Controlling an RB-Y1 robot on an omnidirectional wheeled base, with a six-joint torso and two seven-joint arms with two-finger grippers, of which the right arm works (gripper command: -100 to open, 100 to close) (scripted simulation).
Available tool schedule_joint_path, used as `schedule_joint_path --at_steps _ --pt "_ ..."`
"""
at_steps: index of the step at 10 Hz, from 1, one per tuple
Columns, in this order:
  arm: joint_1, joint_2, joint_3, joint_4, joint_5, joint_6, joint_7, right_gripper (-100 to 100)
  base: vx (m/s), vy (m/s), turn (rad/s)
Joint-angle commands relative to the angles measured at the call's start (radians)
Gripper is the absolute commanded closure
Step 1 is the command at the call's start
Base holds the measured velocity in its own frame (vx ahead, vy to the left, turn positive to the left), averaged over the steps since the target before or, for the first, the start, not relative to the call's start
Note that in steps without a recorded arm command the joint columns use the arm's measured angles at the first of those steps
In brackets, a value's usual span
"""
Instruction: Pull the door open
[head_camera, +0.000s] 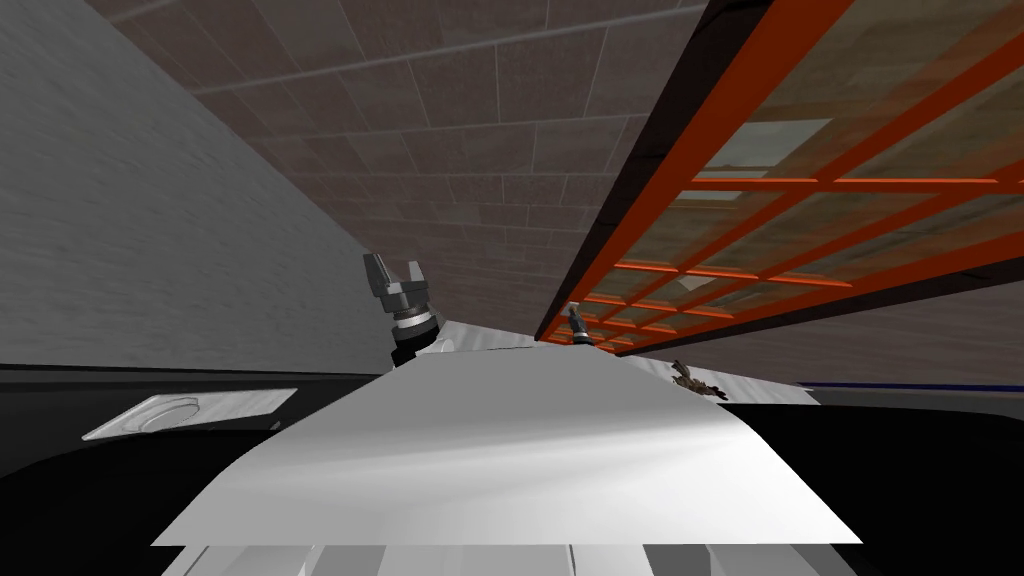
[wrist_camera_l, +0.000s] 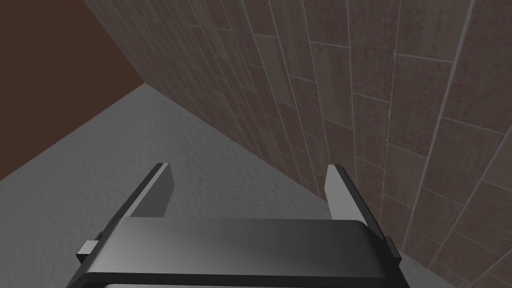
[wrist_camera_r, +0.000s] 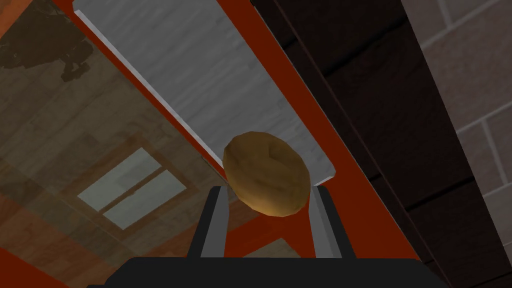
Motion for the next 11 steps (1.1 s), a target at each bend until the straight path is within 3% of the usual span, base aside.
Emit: schedule_joint_path --at_steps 1,2,3,5,11 --pt "-0.001 0.002 0.005 0.001 -0.007 0.000 -0.029 100 -0.030 -0.005 0.024" --pt "-0.004 0.000 0.012 0.004 -0.023 0.000 -0.068 100 -0.042 -0.008 0.047" --pt "0.022 -0.002 -0.009 -0.002 0.008 -0.021 -0.002 -100 -0.024 0.024 -0.037" --pt "0.032 -0.003 -0.017 -0.005 0.020 -0.030 0.019 -100 0.007 0.039 -0.035" --pt "0.101 -0.009 -0.068 -0.025 0.092 -0.093 0.176 -100 0.002 0.045 -0.036"
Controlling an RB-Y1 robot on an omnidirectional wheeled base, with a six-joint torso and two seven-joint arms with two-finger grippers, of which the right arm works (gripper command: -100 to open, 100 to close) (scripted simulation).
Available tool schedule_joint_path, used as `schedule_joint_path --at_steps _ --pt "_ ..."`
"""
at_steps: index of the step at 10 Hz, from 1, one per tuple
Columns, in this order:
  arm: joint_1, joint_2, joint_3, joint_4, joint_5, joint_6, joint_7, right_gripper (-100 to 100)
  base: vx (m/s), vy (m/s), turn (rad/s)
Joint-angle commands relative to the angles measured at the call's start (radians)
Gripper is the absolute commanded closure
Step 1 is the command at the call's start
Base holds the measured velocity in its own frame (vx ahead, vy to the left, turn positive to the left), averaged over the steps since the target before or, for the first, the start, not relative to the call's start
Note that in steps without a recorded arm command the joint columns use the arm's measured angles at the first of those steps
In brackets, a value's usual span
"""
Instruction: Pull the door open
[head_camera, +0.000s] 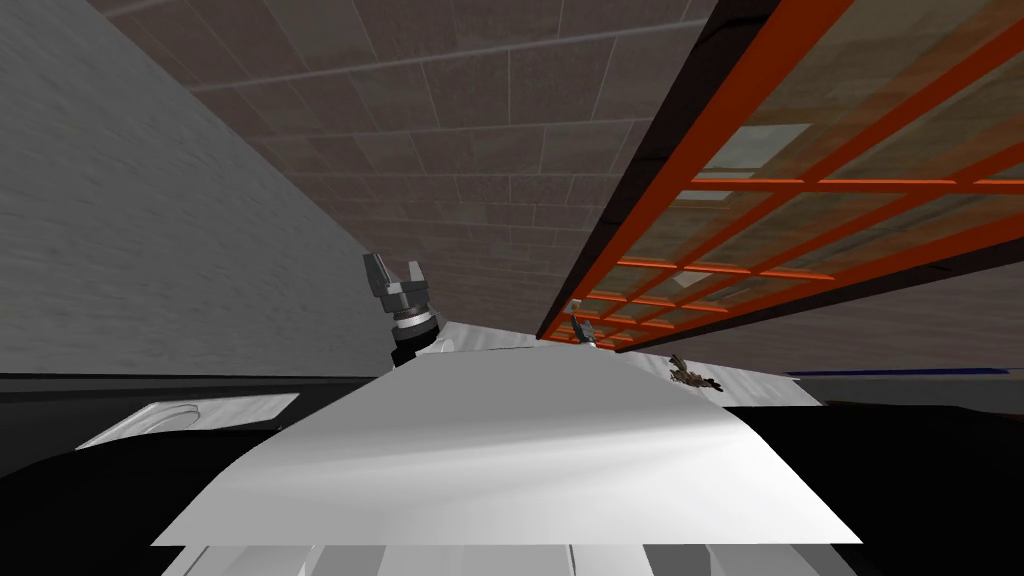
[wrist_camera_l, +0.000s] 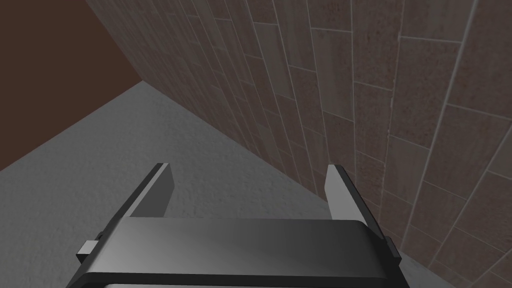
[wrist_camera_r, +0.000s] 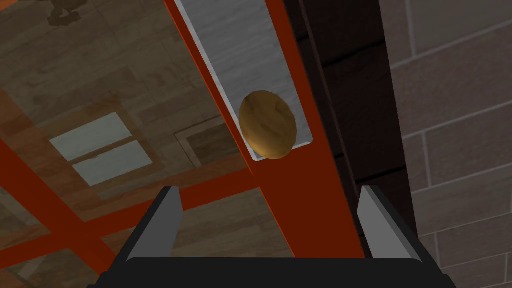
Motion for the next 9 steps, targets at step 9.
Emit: schedule_joint_path --at_steps 9 --pt "0.092 -0.013 -0.070 -0.018 0.099 -0.088 0.234 -100 0.000 0.042 -0.035"
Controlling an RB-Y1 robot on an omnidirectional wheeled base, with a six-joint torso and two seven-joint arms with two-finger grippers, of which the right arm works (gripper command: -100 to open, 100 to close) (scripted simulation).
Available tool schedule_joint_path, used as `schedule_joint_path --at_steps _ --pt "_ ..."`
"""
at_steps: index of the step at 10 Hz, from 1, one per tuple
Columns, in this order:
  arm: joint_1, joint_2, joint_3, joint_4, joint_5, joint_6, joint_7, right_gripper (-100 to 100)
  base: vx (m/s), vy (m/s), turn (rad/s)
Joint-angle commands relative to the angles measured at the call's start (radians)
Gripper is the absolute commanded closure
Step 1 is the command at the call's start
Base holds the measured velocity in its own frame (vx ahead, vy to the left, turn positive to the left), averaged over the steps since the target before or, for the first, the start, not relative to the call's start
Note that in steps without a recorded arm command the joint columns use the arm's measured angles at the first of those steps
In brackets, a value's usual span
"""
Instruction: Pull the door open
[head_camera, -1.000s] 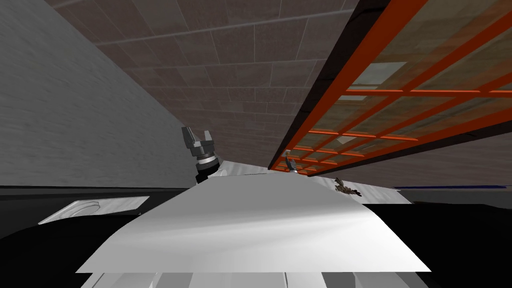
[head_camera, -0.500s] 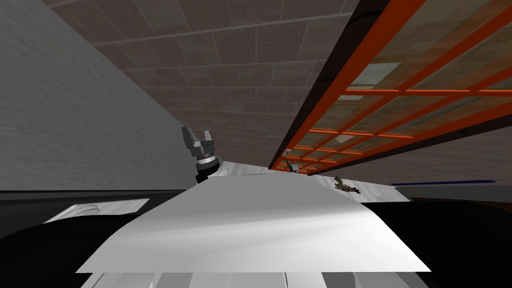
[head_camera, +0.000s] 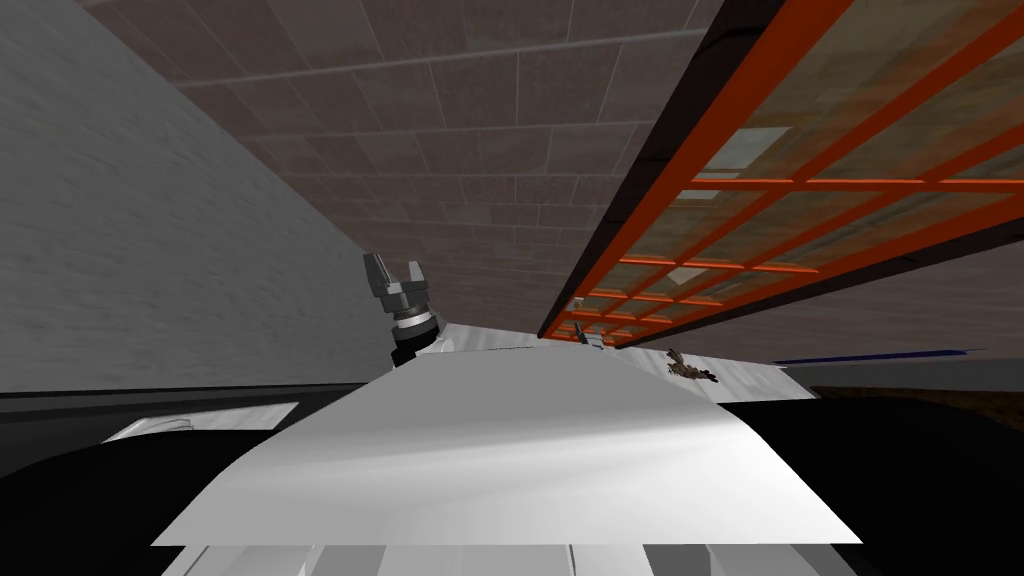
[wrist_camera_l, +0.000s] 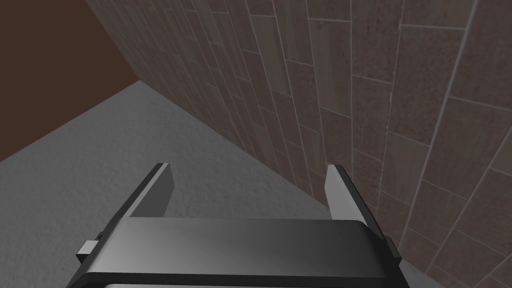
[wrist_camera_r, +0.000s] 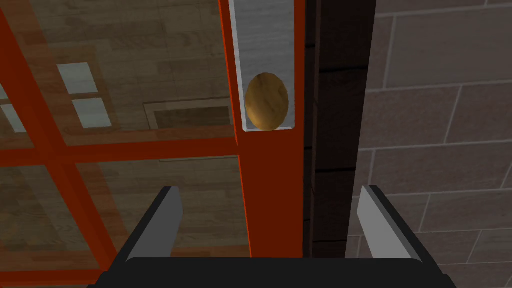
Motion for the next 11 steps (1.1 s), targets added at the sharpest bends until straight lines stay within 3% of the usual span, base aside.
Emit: schedule_joint_path --at_steps 1,3,9,10,11 --pt "0.017 -0.003 -0.012 -0.001 0.016 -0.017 0.030 -100 -0.005 0.036 -0.030" --pt "-0.002 -0.004 -0.010 0.014 0.007 -0.009 0.028 -100 0.052 0.001 0.009" --pt "-0.038 -0.007 -0.014 0.023 -0.003 0.027 0.040 -100 0.189 -0.042 0.033" --pt "-0.034 -0.007 -0.014 0.022 -0.002 0.022 0.039 -100 0.077 -0.028 -0.011" --pt "-0.034 -0.007 -0.014 0.022 -0.002 0.022 0.039 100 -0.025 0.016 0.003"
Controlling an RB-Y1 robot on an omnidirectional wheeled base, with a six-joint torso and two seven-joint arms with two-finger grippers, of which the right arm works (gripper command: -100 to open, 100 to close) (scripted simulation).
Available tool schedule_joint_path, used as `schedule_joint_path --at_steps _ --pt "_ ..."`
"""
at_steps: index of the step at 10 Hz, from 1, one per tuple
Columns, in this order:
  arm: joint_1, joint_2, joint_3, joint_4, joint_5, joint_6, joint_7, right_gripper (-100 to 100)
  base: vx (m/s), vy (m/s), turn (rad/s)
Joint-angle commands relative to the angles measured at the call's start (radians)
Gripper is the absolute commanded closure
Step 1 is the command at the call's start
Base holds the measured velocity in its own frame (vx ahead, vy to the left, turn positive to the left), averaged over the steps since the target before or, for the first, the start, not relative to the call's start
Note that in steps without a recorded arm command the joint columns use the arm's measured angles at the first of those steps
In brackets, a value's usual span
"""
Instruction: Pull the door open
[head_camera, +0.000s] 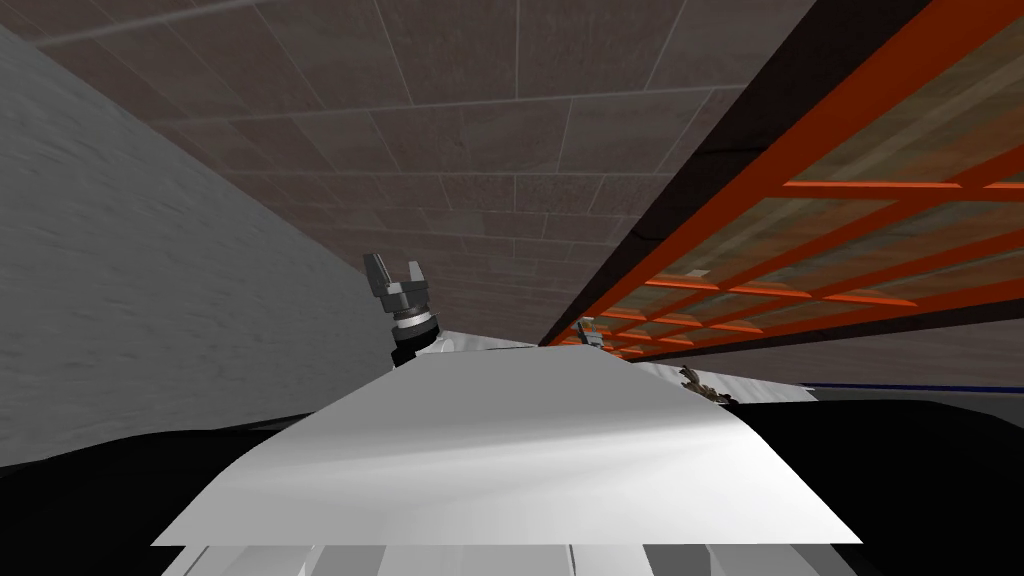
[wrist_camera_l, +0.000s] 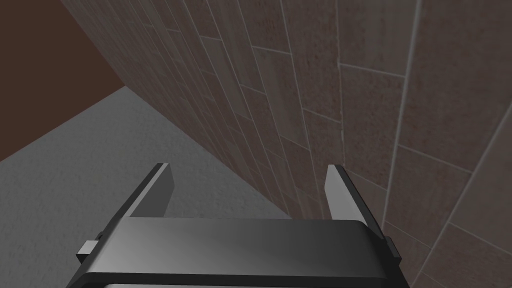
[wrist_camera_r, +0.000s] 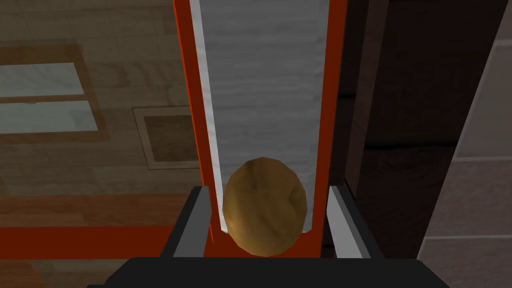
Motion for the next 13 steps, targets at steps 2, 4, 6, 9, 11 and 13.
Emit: schedule_joint_path --at_steps 2,4,6,9,11,13 --pt "-0.002 -0.001 -0.001 0.000 -0.001 0.003 0.000 100 -0.026 0.005 0.007" --pt "-0.002 -0.001 -0.001 0.000 -0.001 0.003 0.000 100 -0.003 -0.001 0.001" --pt "-0.005 -0.003 0.006 0.002 -0.009 0.005 -0.031 100 -0.006 -0.002 0.005" --pt "-0.009 -0.005 0.017 0.004 -0.022 0.007 -0.081 100 -0.022 -0.007 0.014" --pt "-0.013 -0.007 0.029 0.007 -0.037 0.009 -0.133 100 -0.028 -0.010 0.017" --pt "-0.018 -0.010 0.041 0.010 -0.052 0.012 -0.185 100 -0.035 -0.009 0.016"
